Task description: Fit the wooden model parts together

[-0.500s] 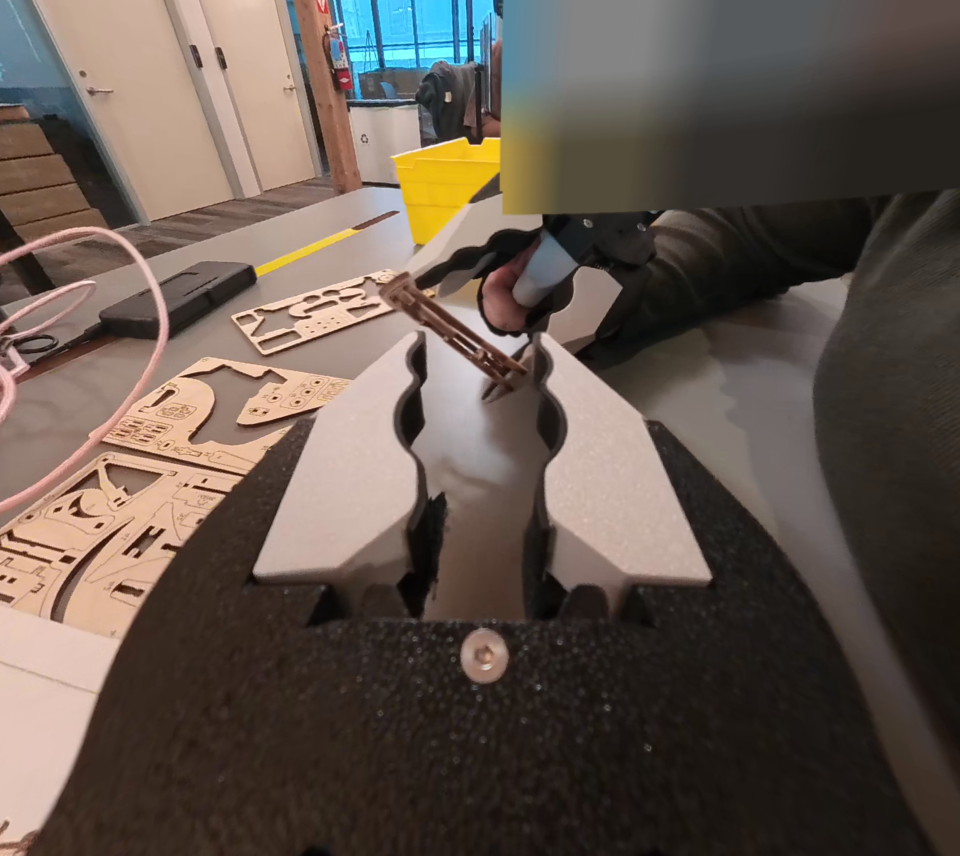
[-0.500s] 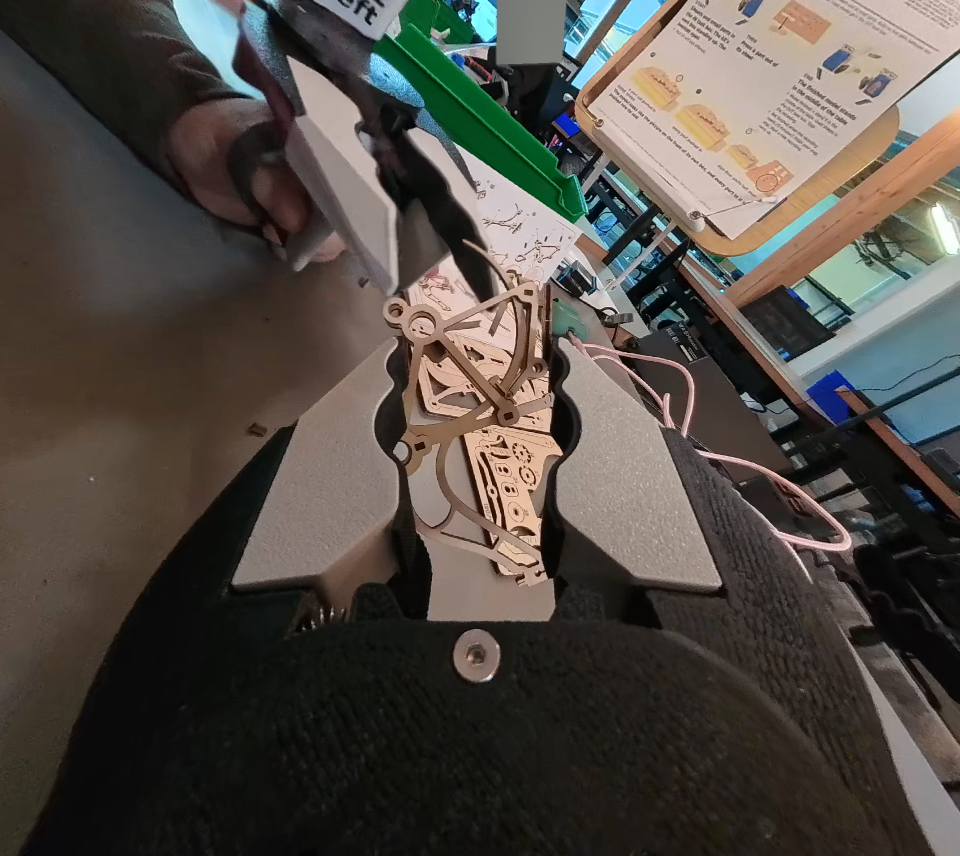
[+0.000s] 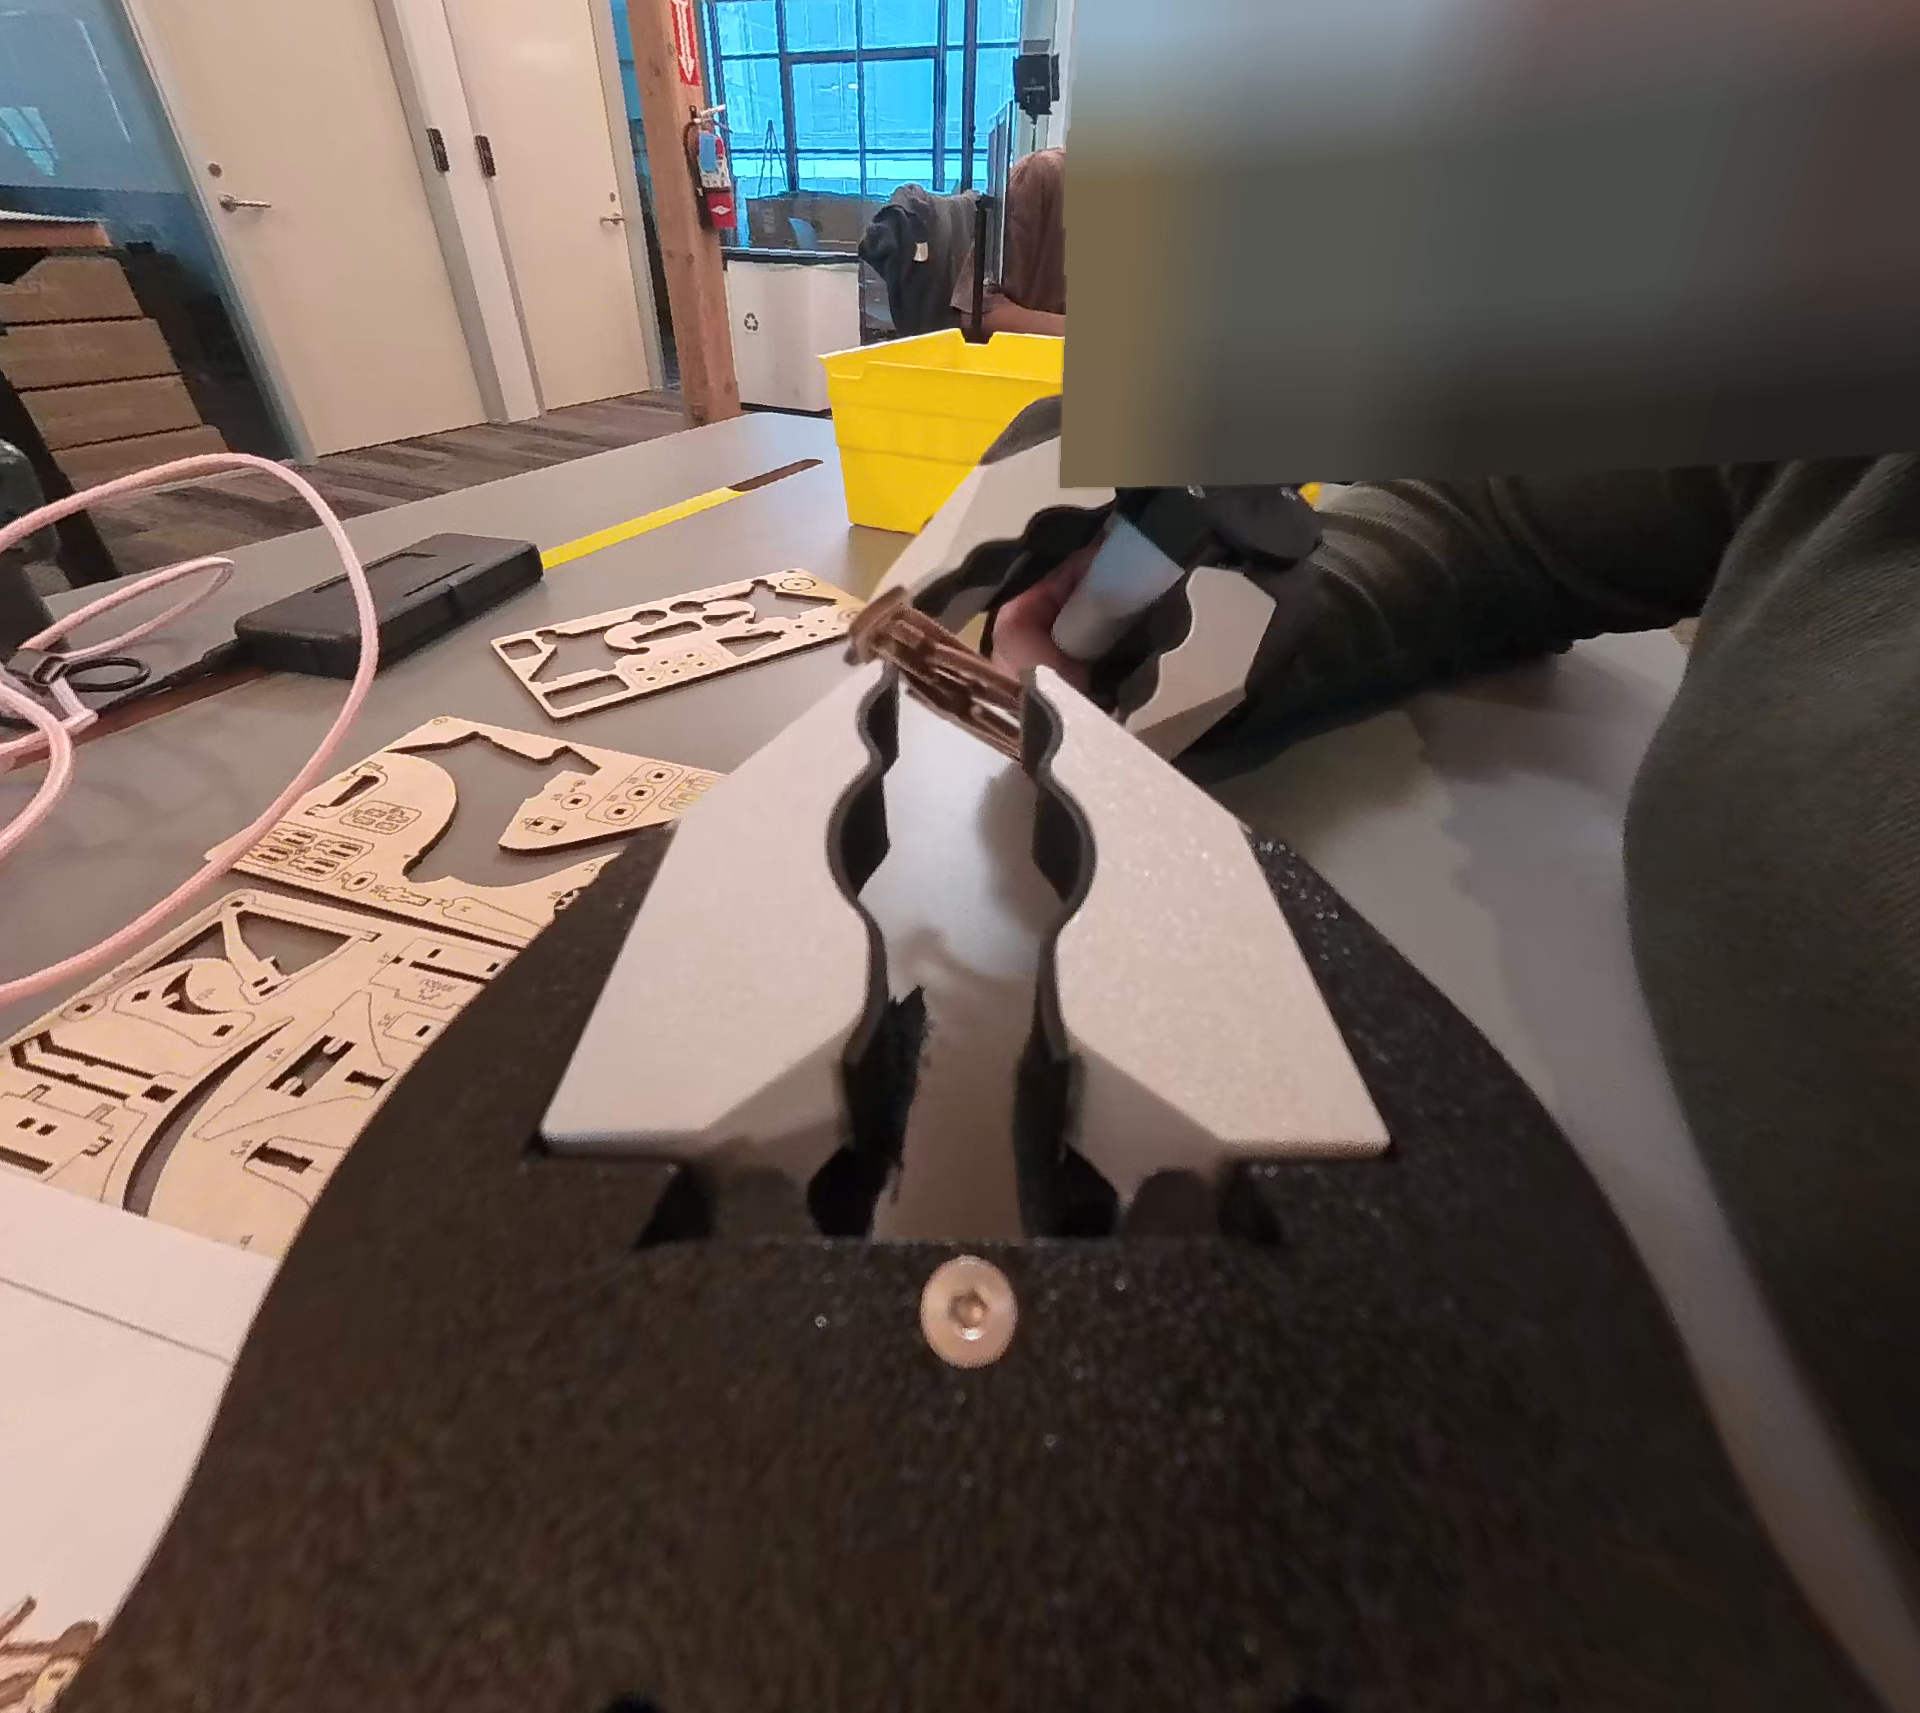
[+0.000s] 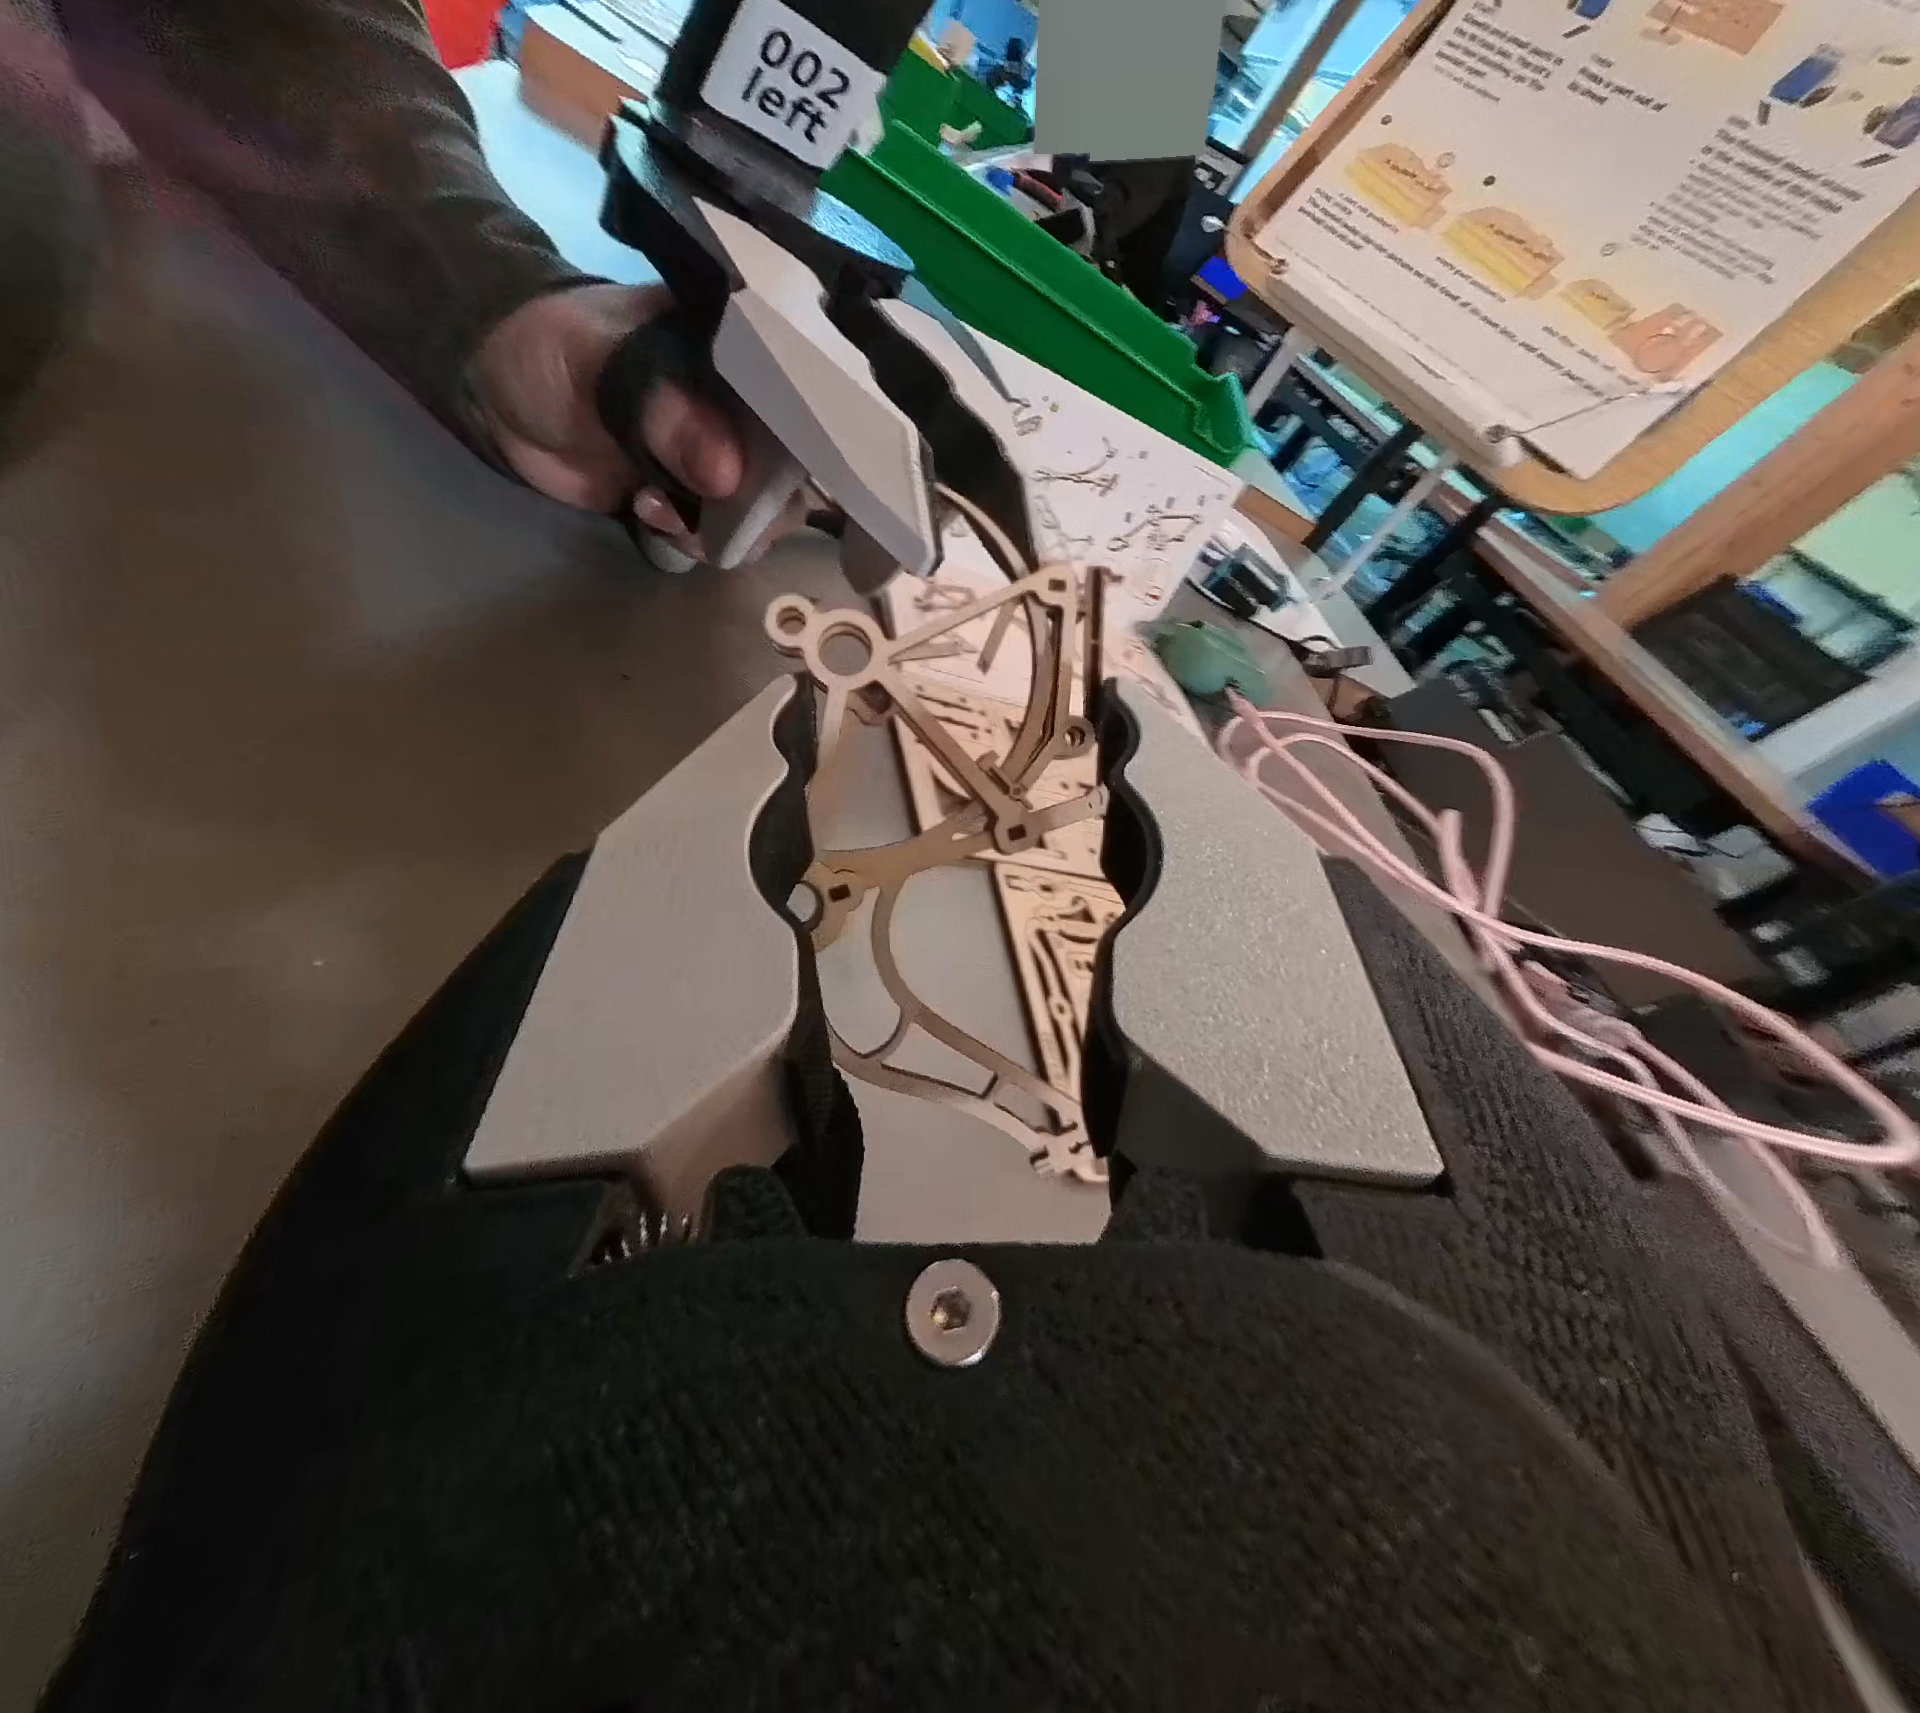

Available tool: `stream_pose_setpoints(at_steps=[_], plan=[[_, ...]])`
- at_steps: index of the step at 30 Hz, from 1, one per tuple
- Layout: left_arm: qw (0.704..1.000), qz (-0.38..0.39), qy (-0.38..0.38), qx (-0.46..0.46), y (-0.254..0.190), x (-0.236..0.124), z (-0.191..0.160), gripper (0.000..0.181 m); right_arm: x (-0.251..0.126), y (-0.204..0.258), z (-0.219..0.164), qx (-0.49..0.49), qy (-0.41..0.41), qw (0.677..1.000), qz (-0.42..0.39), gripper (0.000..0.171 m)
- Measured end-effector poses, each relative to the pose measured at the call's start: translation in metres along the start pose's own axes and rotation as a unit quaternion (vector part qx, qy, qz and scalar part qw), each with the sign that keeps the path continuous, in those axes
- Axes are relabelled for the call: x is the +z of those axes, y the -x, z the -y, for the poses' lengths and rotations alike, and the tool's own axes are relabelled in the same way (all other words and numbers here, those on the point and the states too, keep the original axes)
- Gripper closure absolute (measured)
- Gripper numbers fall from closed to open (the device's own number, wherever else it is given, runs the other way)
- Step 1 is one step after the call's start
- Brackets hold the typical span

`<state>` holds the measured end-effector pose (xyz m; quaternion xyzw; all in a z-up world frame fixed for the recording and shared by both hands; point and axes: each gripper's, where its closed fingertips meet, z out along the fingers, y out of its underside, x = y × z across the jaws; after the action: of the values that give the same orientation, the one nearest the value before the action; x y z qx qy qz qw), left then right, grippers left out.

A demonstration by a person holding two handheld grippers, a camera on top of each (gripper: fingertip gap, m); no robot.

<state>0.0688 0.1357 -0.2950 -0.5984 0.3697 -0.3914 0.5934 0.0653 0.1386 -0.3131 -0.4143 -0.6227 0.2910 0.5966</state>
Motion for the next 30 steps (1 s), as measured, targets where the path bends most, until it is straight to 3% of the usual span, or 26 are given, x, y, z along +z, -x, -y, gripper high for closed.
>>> stream_pose_setpoints(at_steps=[6,9,13,17,21,30], plan=[[1.0,-0.005,-0.006,0.0,-0.001,-0.001,0.002,0.161,-0.004,0.0,0.005,0.12,-0.038,0.99,0.059,0.119],[1.0,-0.01,-0.006,0.01,0.001,-0.002,0.002,0.159,-0.004,0.0,0.005,0.121,-0.037,0.99,0.062,0.118],[0.997,-0.028,0.039,0.053,0.008,-0.005,-0.01,0.137,-0.001,0.015,-0.003,0.089,-0.002,0.991,0.097,0.118],[0.99,-0.08,0.083,0.087,-0.008,-0.003,-0.024,0.148,0.0,0.029,-0.014,0.063,0.038,0.988,0.134,0.119],[0.978,-0.075,0.139,0.139,-0.011,0.001,-0.043,0.157,-0.001,0.04,-0.018,0.056,0.056,0.982,0.169,0.119],[0.972,-0.074,0.164,0.15,-0.011,0.002,-0.051,0.163,-0.003,0.045,-0.021,0.104,0.075,0.97,0.207,0.119]])
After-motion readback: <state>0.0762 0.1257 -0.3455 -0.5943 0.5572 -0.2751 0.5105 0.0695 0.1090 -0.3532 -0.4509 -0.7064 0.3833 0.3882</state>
